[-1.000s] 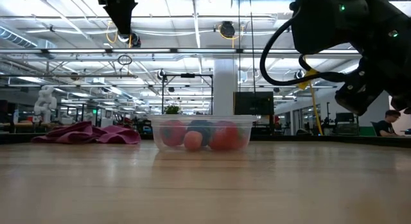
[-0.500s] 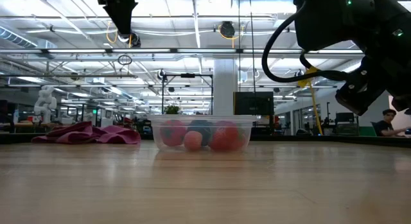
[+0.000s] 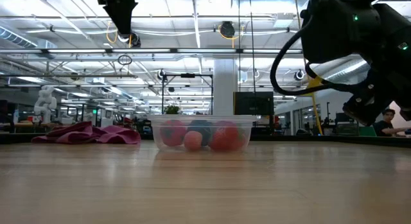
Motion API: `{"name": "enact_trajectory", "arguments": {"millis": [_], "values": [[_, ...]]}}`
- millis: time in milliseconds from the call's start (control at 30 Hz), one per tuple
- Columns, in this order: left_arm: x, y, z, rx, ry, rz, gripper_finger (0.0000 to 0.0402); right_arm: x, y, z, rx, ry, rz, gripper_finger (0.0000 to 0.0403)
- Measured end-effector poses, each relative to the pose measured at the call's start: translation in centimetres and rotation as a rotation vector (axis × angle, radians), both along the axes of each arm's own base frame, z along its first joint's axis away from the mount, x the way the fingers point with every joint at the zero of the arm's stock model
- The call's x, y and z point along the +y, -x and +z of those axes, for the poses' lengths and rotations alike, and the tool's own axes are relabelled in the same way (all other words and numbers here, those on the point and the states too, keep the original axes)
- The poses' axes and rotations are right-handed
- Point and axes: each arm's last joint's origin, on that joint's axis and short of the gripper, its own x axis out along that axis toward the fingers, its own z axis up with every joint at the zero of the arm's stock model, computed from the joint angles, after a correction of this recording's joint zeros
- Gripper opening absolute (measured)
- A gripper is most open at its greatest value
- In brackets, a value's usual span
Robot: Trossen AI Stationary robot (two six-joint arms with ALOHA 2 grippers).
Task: Pick and placing Produce into tupperware
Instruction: Put the red strawberry into the transparent bin
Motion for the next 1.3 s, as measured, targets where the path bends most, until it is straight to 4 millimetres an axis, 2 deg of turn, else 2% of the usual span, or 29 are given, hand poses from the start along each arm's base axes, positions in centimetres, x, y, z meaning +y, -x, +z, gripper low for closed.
{"name": "enact_trajectory", "arguments": {"millis": [533,1033,1300], "values": [[0.0,0.0,0.0,-0.001,0.000,0.002,0.0172,0.0,0.1,0.0,0.008,-0.012,0.001,0.0143],[0.0,0.0,0.0,-0.001,0.001,0.003,0.0172,-0.4,-0.5,1.1,0.036,-0.010,0.021,0.0142],[0.0,0.0,0.0,-0.001,0.001,0.002,0.0172,-1.8,-1.8,1.9,-0.017,-0.037,0.013,0.0142]]}}
